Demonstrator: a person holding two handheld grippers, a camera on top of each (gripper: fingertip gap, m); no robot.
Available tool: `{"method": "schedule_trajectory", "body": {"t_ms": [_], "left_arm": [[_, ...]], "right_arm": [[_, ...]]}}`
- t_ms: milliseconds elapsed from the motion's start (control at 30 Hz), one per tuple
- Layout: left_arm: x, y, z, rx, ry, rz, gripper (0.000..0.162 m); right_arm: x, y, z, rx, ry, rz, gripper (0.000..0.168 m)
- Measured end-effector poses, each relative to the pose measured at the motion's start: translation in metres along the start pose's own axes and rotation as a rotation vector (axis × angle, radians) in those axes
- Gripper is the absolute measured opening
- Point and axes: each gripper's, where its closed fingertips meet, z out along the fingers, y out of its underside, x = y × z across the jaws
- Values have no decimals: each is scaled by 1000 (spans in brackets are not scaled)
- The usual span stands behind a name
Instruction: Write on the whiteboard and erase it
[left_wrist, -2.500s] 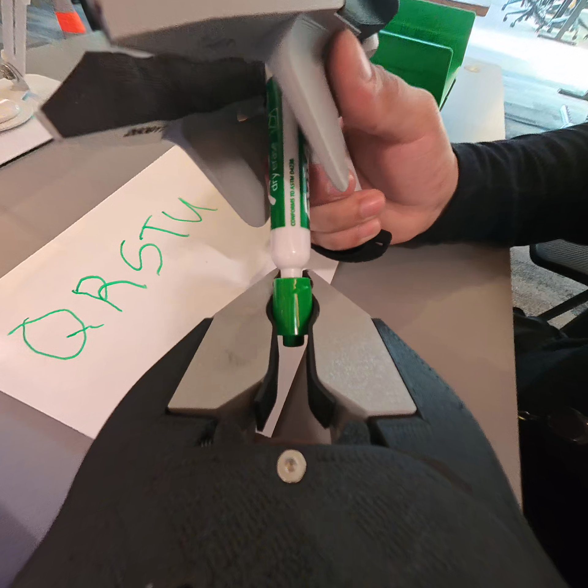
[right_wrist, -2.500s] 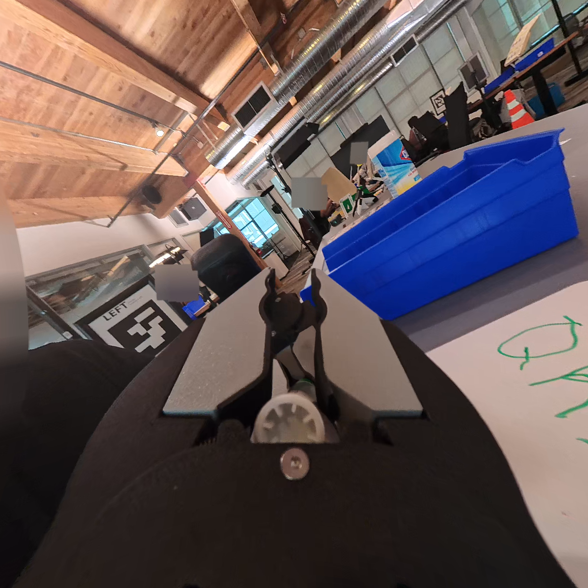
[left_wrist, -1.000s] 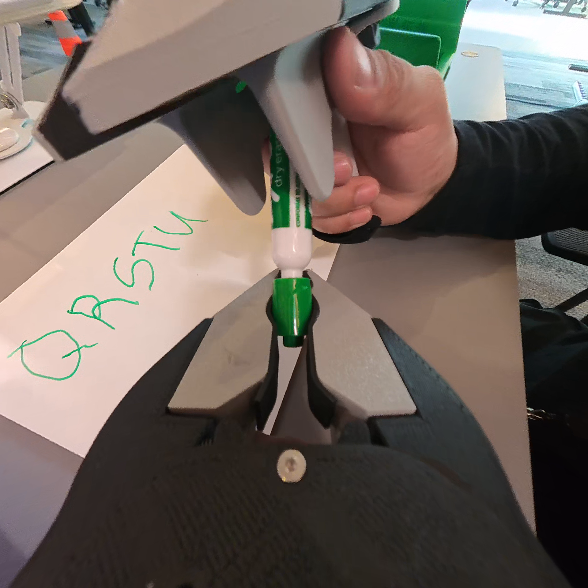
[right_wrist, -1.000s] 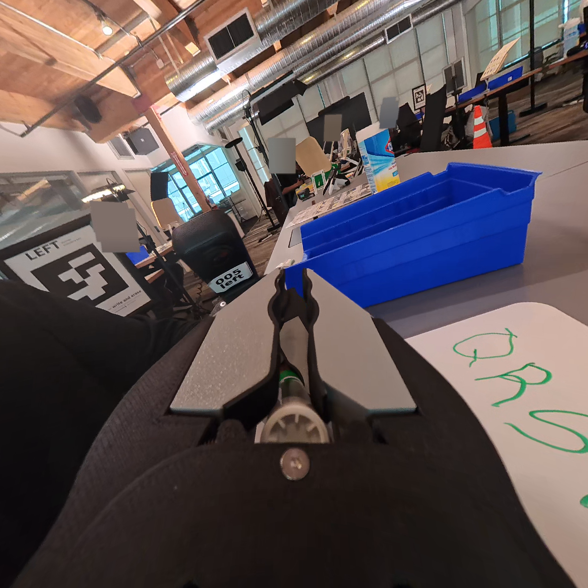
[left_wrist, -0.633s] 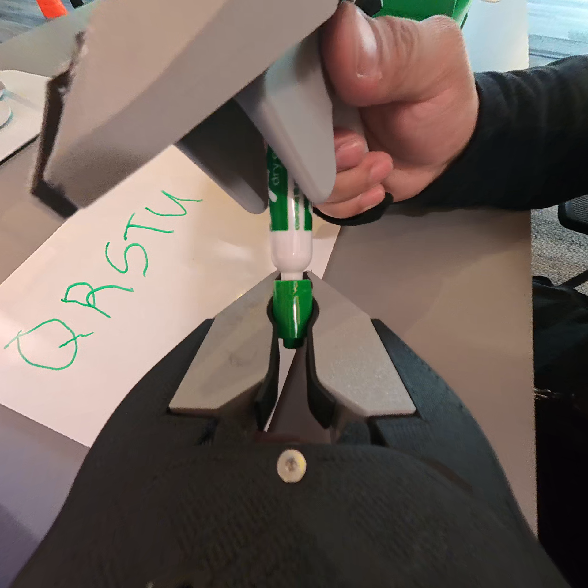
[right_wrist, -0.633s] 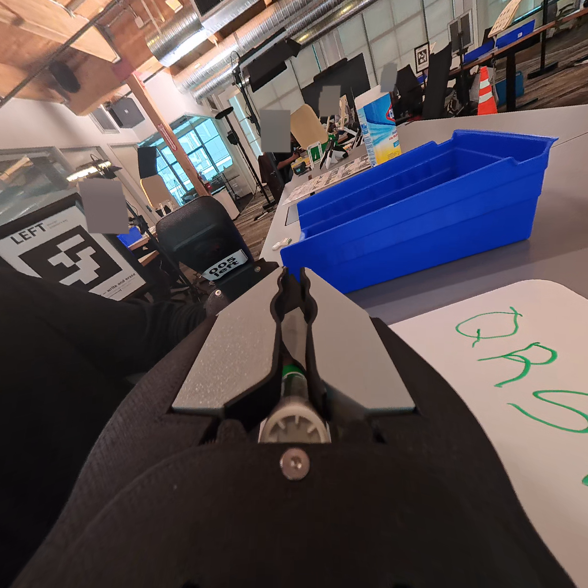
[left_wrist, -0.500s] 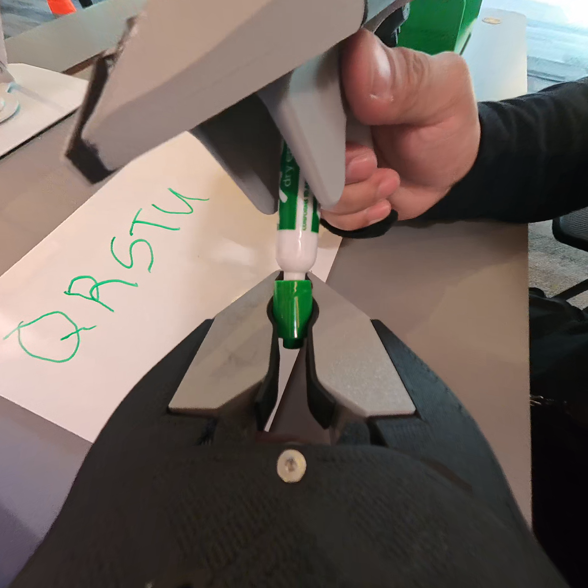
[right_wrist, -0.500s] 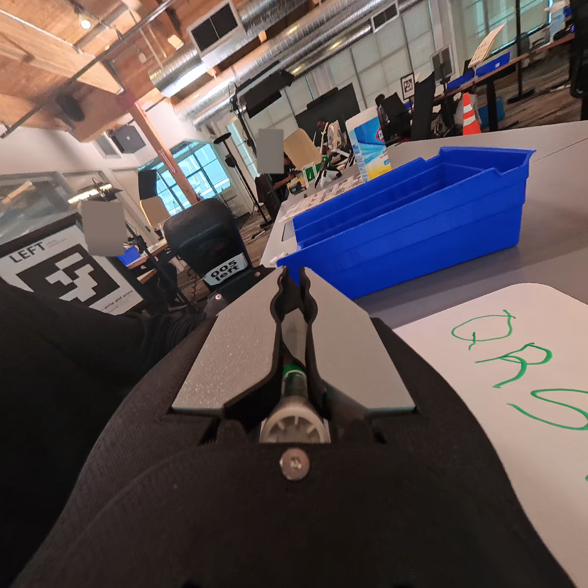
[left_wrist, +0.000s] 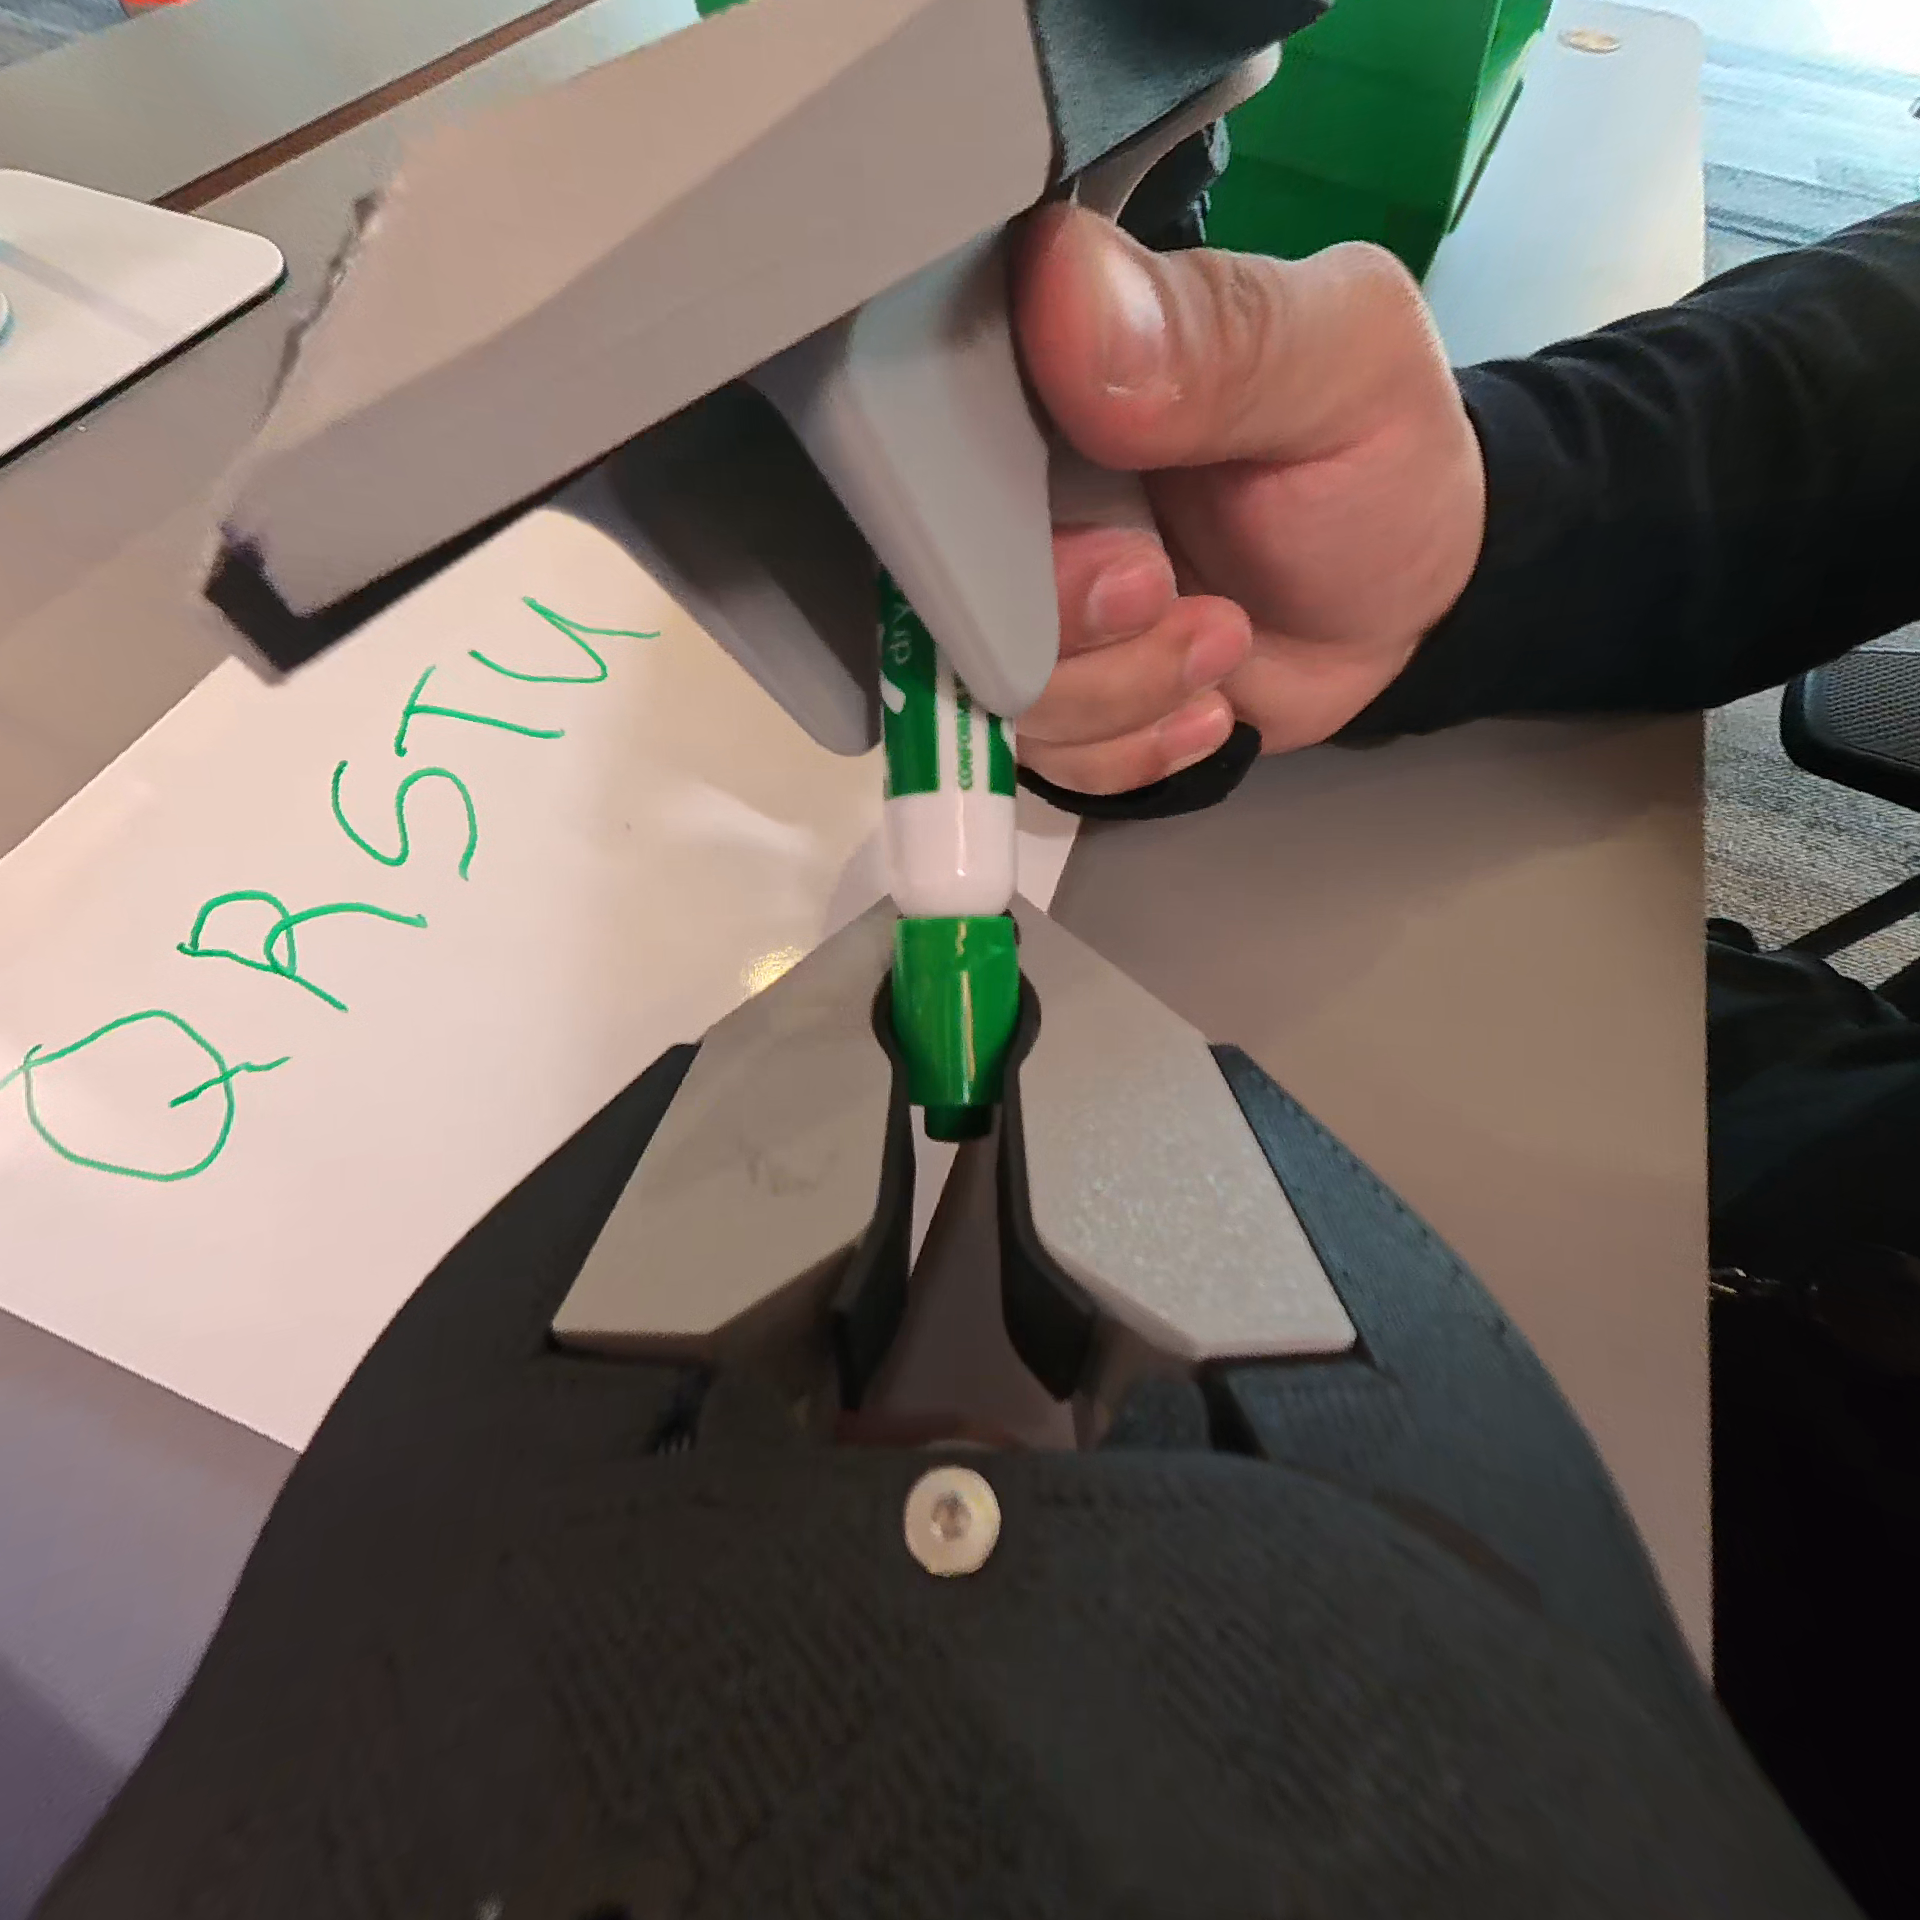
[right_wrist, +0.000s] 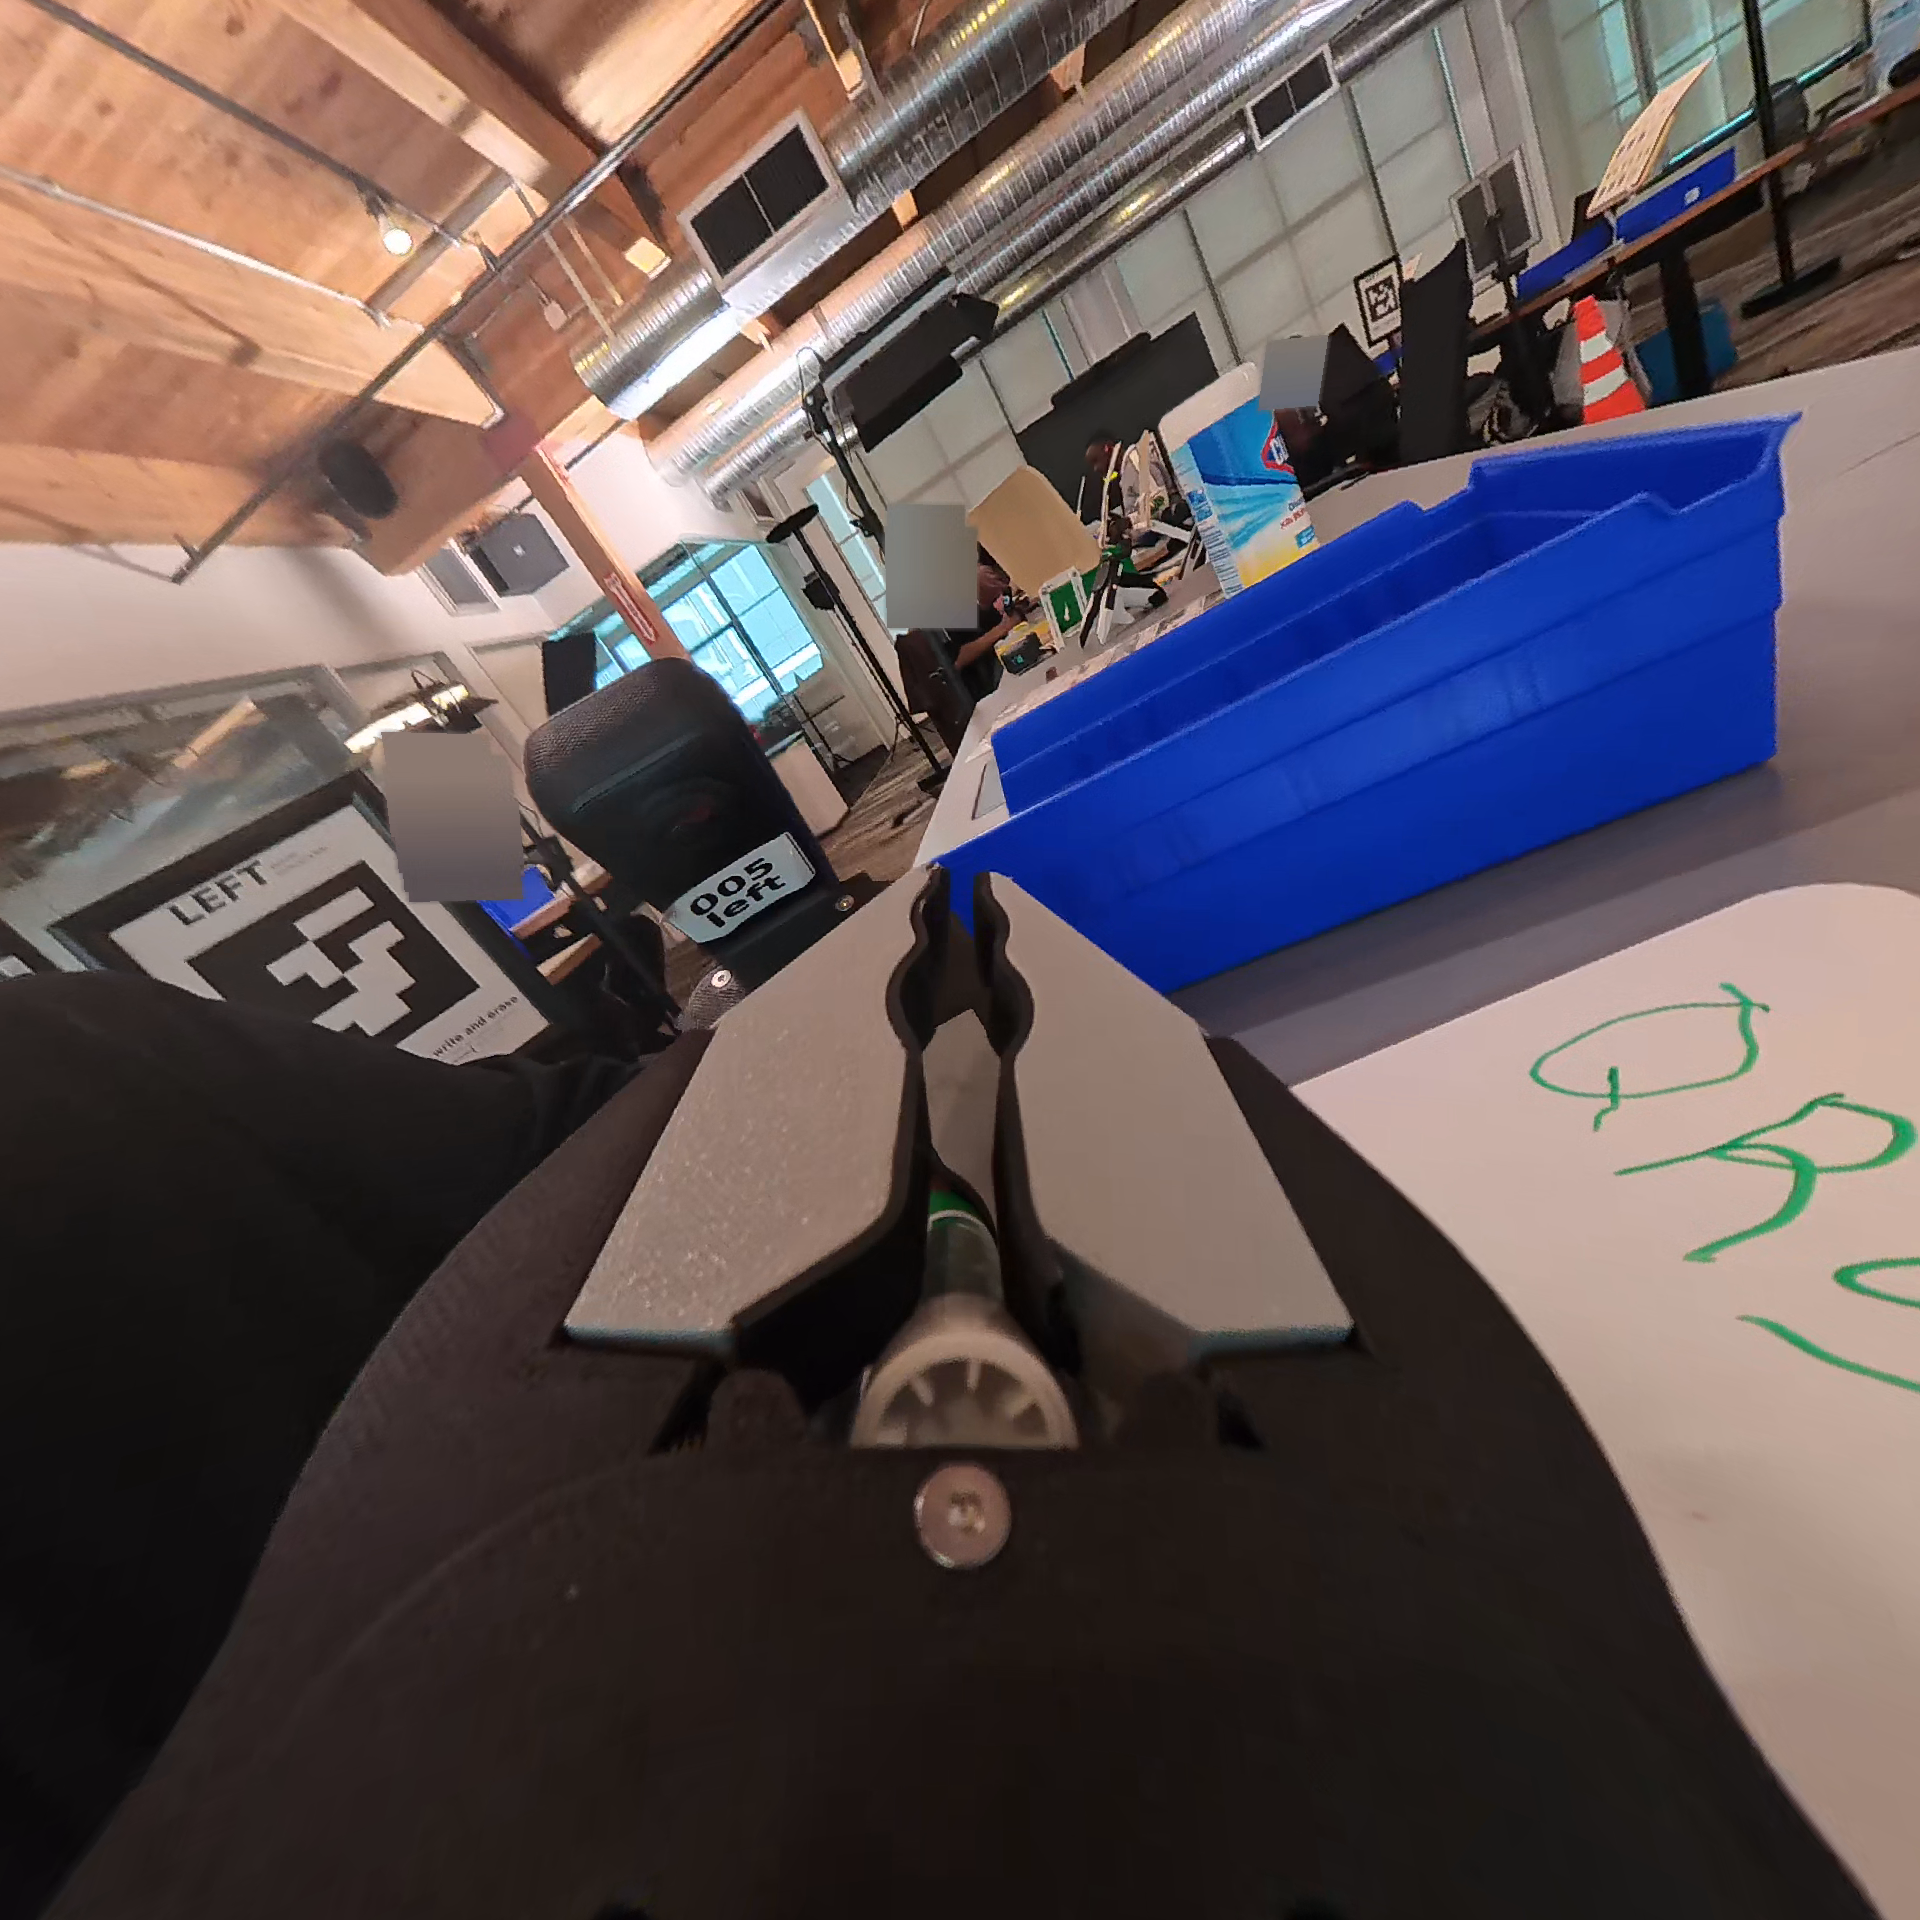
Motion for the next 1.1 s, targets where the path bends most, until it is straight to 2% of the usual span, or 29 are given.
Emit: {"method": "schedule_trajectory", "body": {"t_ms": [300,400,467,600,733,867,967,1000,1033,1100], "left_arm": [[-1,-2,1,14,-11,-1,7],[-2,-6,-1,43,-7,-8,9],[-3,-6,-1,42,-16,0,9],[-6,-9,-3,69,-21,-10,9],[-12,-12,-7,94,-42,-18,10],[-18,-13,-8,108,-71,-20,9],[-18,-13,-8,109,-72,-16,10],[-19,-13,-8,106,-78,-12,10],[-19,-12,-8,101,-82,-6,10],[-20,-11,-8,97,-93,4,10]], "right_arm": [[0,-4,1,18,26,-18,1],[-5,-8,1,36,-20,23,4],[-7,-11,2,54,-55,53,10],[-6,-15,-1,57,-73,84,36],[1,-23,-15,23,-11,-1,42],[2,-22,-26,-59,-29,-7,44],[1,-8,-23,-152,-49,16,46],[1,-3,-21,-175,-47,13,44],[0,0,-19,-186,-49,-2,29],[-2,1,-17,-187,-50,-8,24]]}}
